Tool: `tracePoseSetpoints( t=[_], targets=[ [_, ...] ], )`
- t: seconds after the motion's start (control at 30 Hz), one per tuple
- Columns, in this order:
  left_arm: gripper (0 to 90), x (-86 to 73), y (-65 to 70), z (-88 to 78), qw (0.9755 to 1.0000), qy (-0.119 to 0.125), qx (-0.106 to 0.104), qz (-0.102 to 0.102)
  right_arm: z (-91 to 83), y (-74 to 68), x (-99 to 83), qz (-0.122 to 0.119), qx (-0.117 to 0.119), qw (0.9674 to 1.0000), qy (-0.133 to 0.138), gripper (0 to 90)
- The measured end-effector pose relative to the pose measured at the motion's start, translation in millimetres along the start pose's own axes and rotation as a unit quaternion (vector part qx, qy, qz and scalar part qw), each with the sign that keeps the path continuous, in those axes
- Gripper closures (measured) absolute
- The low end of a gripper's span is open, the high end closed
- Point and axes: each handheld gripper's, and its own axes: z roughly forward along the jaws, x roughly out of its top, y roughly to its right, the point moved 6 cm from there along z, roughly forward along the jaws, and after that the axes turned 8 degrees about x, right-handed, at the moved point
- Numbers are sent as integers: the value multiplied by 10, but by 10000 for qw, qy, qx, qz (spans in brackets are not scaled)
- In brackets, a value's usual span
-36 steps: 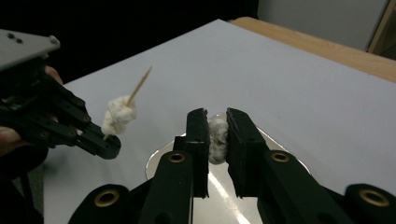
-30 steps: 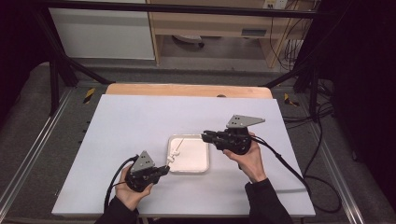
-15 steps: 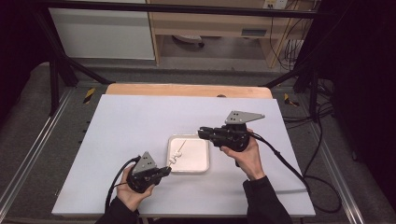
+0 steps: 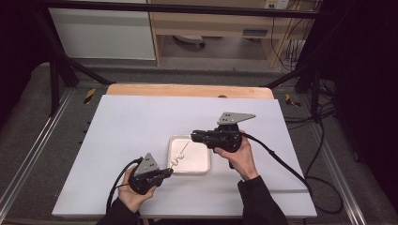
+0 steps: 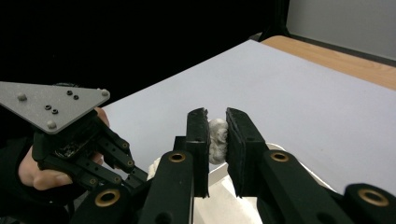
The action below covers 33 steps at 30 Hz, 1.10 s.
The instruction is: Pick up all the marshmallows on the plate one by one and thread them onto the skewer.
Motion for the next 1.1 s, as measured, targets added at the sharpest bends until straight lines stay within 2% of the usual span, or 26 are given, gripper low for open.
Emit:
tracePoseSetpoints(
  t=[0.43,0.8,0.97,1.1],
  targets=[
    [887,-2,-3,-4,10000,-4,5,38,82,-2,-56,151,196,9997,-93,797],
    [888,-15,3,-5,9998,10,65,168,137,-7,-100,239,389,9988,-170,809],
    [888,-6,21,-20,9996,142,51,236,149,-22,-100,304,512,9982,-93,811],
    [888,31,18,-45,9995,238,35,216,117,13,-77,273,400,9988,-92,810]
  ],
)
